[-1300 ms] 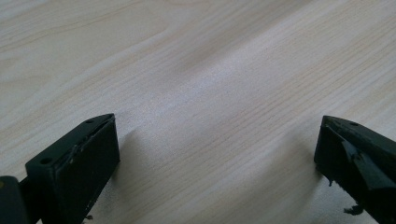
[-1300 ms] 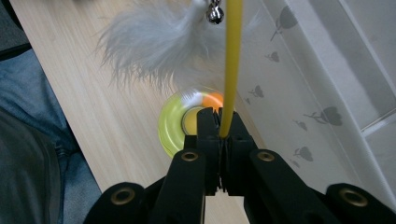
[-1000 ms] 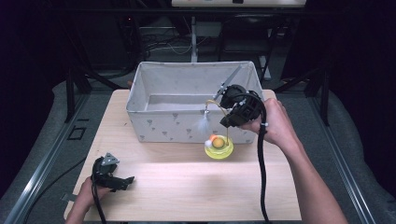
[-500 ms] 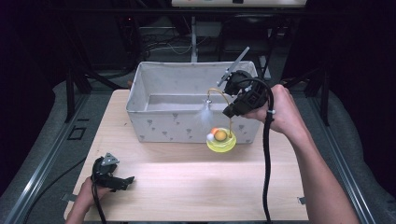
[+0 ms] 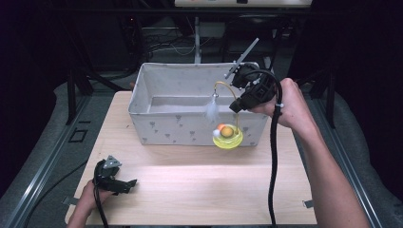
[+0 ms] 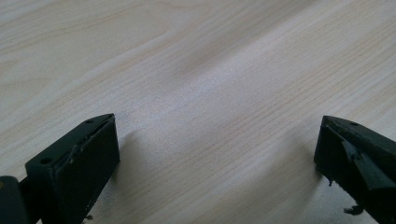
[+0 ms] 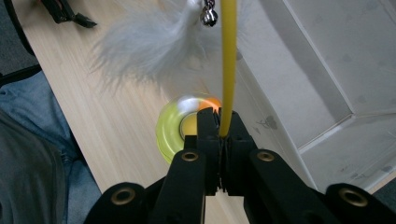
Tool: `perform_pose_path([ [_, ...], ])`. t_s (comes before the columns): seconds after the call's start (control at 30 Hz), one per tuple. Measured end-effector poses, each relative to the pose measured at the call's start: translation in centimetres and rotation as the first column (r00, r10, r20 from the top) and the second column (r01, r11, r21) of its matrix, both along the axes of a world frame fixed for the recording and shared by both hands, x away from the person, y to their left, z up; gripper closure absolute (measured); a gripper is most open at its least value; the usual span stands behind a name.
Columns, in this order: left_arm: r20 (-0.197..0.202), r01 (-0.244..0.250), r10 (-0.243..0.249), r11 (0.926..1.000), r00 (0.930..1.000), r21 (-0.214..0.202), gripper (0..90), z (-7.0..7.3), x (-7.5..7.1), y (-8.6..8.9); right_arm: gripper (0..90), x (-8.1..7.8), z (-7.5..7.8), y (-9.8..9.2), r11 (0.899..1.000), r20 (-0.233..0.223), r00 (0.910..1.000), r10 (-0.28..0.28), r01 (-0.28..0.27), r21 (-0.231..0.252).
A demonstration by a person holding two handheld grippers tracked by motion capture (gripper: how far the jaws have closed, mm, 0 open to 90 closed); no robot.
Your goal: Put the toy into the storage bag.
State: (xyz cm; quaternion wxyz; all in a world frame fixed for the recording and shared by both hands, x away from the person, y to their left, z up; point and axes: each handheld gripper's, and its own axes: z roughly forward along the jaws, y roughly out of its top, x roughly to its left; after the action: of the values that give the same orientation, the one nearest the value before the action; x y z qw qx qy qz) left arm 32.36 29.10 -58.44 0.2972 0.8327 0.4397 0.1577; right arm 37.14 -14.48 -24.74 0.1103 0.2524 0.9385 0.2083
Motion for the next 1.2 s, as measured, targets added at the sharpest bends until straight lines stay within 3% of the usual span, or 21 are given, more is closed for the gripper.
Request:
perform_pose_path([
  [0.63,-0.006,0.003,-0.003,1.0,1.0,0.0,0.0,0.0,0.0,0.0,88.5,0.3,2.9,-0.5,0.999,0.038,0.9988,-0.032,0.031,0.023],
  [1.2,-0.006,0.003,-0.003,1.0,1.0,0.0,0.0,0.0,0.0,0.0,88.6,2.1,5.2,-1.5,0.994,0.054,0.9933,-0.102,0.101,0.03],
])
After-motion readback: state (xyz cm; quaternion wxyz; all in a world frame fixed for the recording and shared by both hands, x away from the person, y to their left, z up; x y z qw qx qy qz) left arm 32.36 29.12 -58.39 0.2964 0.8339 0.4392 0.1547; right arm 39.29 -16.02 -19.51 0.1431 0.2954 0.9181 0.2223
